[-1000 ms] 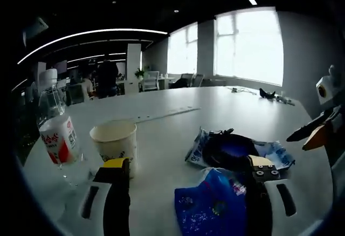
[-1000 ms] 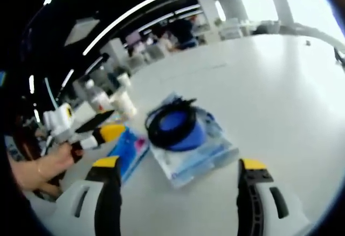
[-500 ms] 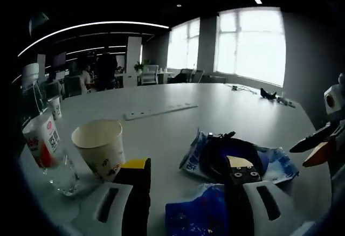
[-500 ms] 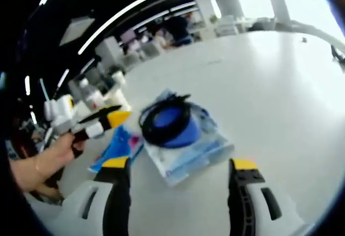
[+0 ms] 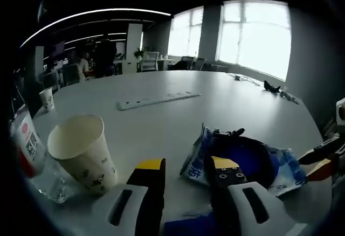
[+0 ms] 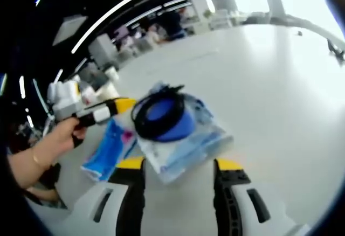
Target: Arrange the tabletop items into an orderly group along one side of the table until the central work area is clear of visible clutter.
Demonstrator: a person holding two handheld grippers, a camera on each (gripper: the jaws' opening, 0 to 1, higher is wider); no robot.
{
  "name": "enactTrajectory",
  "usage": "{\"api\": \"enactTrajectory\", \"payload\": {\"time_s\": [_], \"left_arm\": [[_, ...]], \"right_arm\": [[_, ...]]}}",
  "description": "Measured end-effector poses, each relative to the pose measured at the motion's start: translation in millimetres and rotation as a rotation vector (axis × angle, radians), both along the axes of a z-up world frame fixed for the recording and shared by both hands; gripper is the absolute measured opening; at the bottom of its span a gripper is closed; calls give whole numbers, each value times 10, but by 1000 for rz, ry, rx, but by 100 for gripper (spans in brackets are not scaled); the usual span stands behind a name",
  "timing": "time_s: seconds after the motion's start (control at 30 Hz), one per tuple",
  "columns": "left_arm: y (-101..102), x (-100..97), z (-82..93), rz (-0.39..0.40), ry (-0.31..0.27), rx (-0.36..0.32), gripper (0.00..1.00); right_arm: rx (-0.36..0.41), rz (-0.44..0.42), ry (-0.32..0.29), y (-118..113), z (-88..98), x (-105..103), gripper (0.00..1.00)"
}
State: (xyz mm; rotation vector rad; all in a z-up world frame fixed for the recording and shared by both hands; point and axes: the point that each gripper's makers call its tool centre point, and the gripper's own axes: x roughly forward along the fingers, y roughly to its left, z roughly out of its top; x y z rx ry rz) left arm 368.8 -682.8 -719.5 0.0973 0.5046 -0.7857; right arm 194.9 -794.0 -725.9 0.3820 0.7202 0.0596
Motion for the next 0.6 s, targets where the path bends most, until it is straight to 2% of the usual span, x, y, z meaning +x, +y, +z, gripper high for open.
{"api": "enactTrajectory", "payload": {"time_s": [0.13, 0.3, 0.47, 0.6], "left_arm": [[-41, 37, -23, 6, 23, -27, 26], [-90, 54, -53, -15, 27, 0, 23], [-148, 63, -139, -39, 81, 43, 20], [-176, 49, -168, -53, 85, 76, 17]], "right_arm": [[5, -10, 11, -11, -31, 1, 38], [21, -34, 30, -23, -79, 15, 35], [41, -64, 38, -24, -82, 48, 30], [51, -96, 49, -46, -91, 51, 27]]}}
